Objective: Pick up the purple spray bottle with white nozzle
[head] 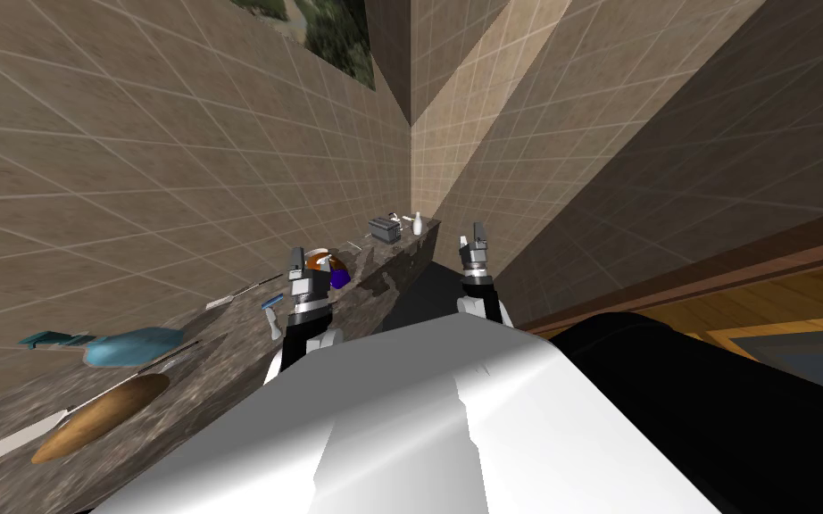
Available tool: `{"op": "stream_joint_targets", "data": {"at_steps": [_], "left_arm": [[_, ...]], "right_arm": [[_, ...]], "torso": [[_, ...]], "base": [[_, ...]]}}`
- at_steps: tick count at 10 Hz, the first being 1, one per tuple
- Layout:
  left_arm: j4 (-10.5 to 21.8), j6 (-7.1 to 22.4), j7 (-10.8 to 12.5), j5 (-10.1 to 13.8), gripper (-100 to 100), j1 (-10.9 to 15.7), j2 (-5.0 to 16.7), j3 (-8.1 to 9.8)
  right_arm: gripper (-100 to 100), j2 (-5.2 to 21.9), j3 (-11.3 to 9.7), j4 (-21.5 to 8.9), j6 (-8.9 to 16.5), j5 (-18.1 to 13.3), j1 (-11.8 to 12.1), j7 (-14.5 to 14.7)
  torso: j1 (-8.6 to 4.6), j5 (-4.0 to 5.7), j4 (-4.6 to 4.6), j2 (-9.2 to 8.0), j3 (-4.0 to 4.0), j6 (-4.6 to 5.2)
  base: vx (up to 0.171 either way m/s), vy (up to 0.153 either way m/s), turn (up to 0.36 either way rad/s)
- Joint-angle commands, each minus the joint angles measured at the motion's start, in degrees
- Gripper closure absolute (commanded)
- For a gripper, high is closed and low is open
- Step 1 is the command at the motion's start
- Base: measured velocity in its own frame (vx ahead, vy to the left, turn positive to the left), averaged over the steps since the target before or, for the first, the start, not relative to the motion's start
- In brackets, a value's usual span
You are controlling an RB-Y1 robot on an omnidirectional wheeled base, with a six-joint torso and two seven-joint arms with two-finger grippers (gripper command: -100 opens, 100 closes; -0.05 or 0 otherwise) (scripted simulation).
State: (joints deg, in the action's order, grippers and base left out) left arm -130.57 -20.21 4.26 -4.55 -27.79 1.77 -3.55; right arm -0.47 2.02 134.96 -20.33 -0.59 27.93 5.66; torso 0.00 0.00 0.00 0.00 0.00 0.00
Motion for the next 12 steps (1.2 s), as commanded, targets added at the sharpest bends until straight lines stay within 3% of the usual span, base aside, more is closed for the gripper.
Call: {"op": "stream_joint_targets", "data": {"at_steps": [1, 4, 12], "left_arm": [[1.17, 0.71, -0.2, -1.31, -100, 0.08, 2.02, 0.53], [4.56, 2.82, -0.93, -4.98, -100, 0.31, 5.36, 2.06], [11.85, 8.05, -3.88, -12.35, -100, 0.63, 11.66, 5.56]], "right_arm": [[0, 0.0, 0.0, 0.0, 0.0, 0.0, 0.0, 0.0], [0, 0.0, 0.0, 0.0, 0.0, 0.0, -0.01, 0.0], [0, 0.0, 0.0, 0.0, 0.0, 0.0, 0.0, 0.0]], "torso": [[0.0, 0.0, 0.0, 0.0, 0.0, 0.0], [0.18, -0.04, -0.03, -0.16, -0.09, 0.0], [0.05, -0.02, -0.01, -0.04, -0.03, 0.0]], "base": [[-0.017, 0.02, -0.021], [-0.046, 0.043, -0.035], [-0.026, 0.019, -0.02]]}}
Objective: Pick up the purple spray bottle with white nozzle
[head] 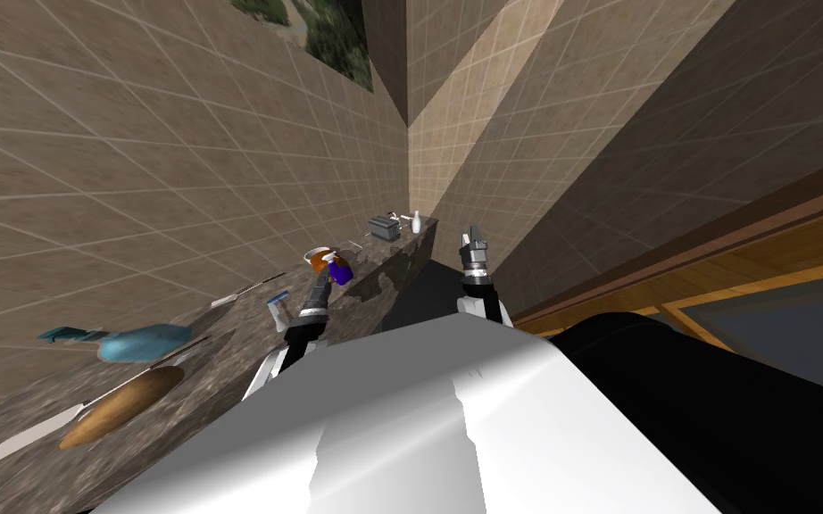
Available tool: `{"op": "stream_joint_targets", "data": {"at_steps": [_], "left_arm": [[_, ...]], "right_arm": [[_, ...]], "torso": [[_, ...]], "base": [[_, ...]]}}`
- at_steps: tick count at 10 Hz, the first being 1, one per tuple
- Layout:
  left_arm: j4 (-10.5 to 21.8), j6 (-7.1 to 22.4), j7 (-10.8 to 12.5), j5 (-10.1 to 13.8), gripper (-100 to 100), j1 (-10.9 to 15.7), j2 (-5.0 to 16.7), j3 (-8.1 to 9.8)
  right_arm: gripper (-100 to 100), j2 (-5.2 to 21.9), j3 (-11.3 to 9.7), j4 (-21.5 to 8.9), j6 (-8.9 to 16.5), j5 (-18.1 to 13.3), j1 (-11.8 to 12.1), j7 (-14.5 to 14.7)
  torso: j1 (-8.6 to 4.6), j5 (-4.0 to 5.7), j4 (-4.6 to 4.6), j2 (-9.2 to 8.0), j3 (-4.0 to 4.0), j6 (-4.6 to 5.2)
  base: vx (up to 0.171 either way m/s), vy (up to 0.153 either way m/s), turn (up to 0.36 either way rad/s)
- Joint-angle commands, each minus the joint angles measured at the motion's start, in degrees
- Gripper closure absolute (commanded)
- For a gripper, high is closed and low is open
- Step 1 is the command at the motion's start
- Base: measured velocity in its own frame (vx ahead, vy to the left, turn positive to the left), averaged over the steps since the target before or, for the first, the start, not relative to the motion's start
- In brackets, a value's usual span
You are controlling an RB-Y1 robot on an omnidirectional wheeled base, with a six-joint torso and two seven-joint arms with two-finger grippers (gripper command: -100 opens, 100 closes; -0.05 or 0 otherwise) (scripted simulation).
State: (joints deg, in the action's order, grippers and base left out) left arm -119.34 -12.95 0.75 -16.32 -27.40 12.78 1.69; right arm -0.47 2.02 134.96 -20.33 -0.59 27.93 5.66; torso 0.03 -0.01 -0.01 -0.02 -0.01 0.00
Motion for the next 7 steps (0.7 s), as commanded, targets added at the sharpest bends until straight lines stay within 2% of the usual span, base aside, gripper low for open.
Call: {"op": "stream_joint_targets", "data": {"at_steps": [1, 7], "left_arm": [[1.63, 1.56, -0.93, -1.49, -100, 0.27, 1.64, 0.81], [7.39, 6.27, -4.99, -6.34, -100, 0.31, 8.67, 3.68]], "right_arm": [[0, 0.0, 0.0, 0.0, 0.0, 0.0, 0.0, 0.0], [0, 0.0, 0.0, 0.0, 0.0, 0.0, 0.01, 0.0]], "torso": [[0.0, 0.0, 0.0, 0.0, 0.0, 0.0], [-0.11, 0.03, 0.03, 0.14, 0.08, 0.0]], "base": [[0.001, -0.004, -0.014], [0.023, -0.023, -0.006]]}}
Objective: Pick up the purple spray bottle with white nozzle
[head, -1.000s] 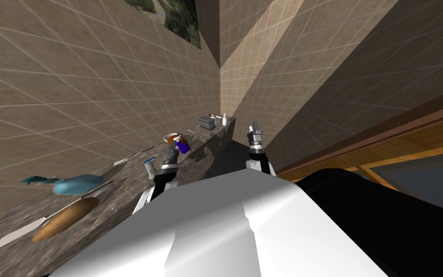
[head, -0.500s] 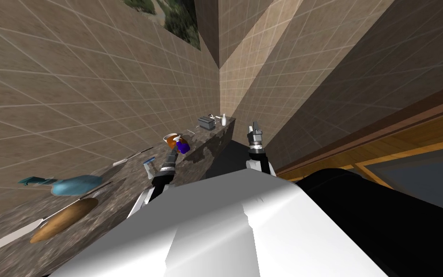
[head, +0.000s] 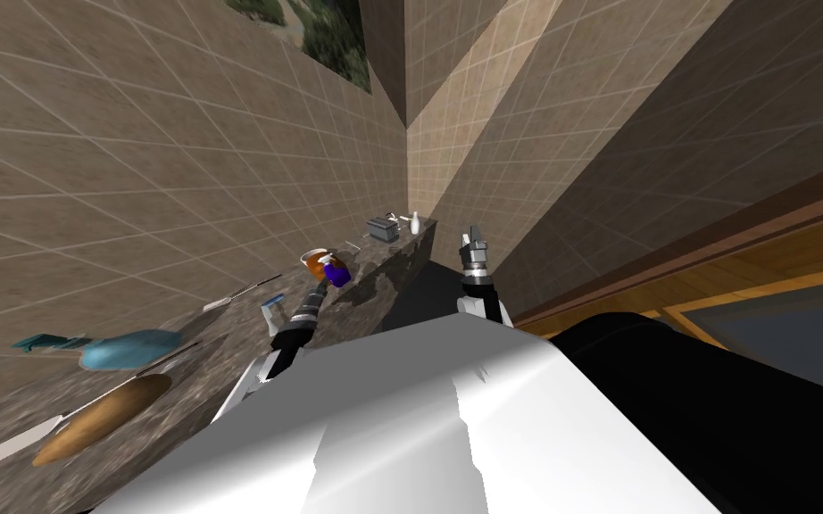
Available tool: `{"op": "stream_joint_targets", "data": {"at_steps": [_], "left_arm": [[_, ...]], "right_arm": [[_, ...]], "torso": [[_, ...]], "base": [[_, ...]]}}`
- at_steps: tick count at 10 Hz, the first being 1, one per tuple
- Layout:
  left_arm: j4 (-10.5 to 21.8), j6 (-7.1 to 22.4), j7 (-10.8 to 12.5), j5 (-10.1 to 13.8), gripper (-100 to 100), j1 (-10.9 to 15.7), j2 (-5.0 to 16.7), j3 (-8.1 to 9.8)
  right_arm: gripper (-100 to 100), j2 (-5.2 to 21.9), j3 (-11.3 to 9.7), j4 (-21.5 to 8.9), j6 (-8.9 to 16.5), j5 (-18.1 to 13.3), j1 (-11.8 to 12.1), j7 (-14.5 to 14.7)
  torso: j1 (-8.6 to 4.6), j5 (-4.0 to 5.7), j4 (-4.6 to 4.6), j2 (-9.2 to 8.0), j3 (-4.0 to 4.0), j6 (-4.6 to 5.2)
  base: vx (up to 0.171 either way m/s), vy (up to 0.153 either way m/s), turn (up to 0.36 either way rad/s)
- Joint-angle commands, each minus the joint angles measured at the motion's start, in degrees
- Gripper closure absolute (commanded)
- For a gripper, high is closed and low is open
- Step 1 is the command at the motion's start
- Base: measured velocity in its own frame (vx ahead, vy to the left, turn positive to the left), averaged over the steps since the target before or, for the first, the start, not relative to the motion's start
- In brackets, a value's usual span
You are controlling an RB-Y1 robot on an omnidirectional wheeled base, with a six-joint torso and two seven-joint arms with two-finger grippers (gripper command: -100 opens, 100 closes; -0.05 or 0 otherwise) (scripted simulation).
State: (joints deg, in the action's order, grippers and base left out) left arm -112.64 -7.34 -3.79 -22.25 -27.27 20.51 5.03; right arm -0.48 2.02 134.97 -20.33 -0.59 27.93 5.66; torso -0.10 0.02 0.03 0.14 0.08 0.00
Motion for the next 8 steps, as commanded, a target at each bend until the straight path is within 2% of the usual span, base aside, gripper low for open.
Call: {"op": "stream_joint_targets", "data": {"at_steps": [1, 8], "left_arm": [[1.52, 1.42, -1.2, -1.06, -100, 0.17, 2.21, 0.78], [6.05, 5.91, -6.2, -3.78, -100, 0.12, 10.73, 3.17]], "right_arm": [[0, 0.0, 0.0, 0.0, 0.0, 0.0, 0.0, 0.0], [0, 0.0, 0.0, 0.0, 0.0, 0.0, 0.0, 0.0]], "torso": [[0.0, 0.0, 0.0, 0.0, 0.0, 0.0], [-0.12, 0.03, 0.02, 0.07, 0.04, 0.01]], "base": [[0.037, -0.034, 0.003], [0.047, -0.052, 0.006]]}}
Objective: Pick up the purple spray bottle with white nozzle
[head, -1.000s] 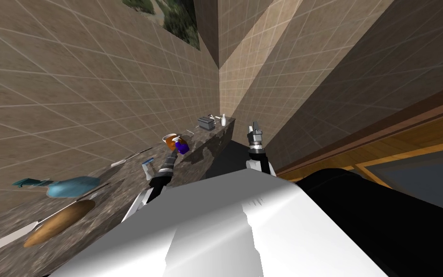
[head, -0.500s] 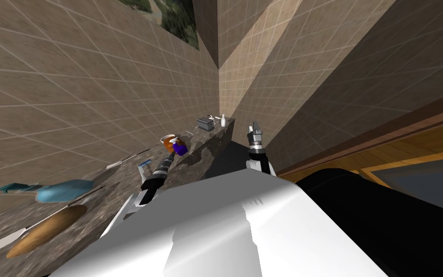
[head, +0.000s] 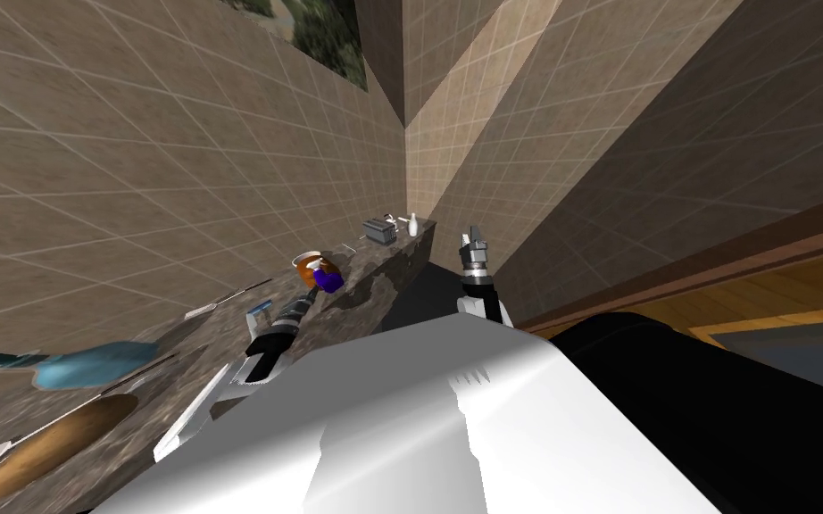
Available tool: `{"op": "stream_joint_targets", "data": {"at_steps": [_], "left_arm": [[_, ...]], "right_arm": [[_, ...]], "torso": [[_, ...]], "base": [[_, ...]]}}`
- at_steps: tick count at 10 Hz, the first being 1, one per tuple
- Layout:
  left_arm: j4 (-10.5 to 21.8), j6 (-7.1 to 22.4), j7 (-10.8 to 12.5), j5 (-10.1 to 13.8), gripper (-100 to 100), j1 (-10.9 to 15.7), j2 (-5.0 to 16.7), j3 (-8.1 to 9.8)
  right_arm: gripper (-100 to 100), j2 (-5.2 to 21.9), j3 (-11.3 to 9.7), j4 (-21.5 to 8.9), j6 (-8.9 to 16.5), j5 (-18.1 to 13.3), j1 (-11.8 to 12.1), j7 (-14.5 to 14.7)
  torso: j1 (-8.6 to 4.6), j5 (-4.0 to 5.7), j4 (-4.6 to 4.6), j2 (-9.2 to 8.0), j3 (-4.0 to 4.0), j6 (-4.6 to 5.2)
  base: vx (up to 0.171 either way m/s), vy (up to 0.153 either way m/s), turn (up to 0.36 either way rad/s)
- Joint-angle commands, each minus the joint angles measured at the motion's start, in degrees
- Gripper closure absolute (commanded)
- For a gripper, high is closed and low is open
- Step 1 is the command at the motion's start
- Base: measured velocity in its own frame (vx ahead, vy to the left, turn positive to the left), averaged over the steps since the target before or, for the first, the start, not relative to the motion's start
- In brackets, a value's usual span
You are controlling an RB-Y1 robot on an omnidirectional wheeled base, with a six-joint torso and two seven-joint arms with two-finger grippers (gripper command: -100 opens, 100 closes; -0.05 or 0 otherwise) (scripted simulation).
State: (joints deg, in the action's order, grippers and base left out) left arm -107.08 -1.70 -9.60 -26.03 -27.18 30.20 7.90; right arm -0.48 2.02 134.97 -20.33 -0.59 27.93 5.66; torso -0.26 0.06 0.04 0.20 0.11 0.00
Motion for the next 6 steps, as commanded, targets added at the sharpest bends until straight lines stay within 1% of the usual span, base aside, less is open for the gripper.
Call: {"op": "stream_joint_targets", "data": {"at_steps": [1, 5, 6], "left_arm": [[0.93, 0.76, -1.05, -0.12, -100, 0.03, 2.21, 0.53], [2.1, 2.37, -3.44, -0.22, -100, 0.02, 6.53, 1.2], [2.4, 2.94, -4.42, -0.13, -100, 0.02, 8.3, 1.4]], "right_arm": [[0, 0.0, 0.0, 0.0, 0.0, 0.0, 0.0, 0.0], [0, 0.0, 0.0, 0.0, 0.0, 0.0, 0.0, 0.0], [0, 0.0, 0.0, 0.0, 0.0, 0.0, 0.0, 0.0]], "torso": [[0.0, 0.0, 0.0, 0.0, 0.0, 0.0], [-0.02, 0.01, 0.02, 0.08, 0.05, 0.0], [-0.01, 0.01, 0.01, 0.06, 0.04, 0.0]], "base": [[0.064, -0.064, 0.011], [0.07, -0.07, 0.008], [0.08, -0.087, 0.006]]}}
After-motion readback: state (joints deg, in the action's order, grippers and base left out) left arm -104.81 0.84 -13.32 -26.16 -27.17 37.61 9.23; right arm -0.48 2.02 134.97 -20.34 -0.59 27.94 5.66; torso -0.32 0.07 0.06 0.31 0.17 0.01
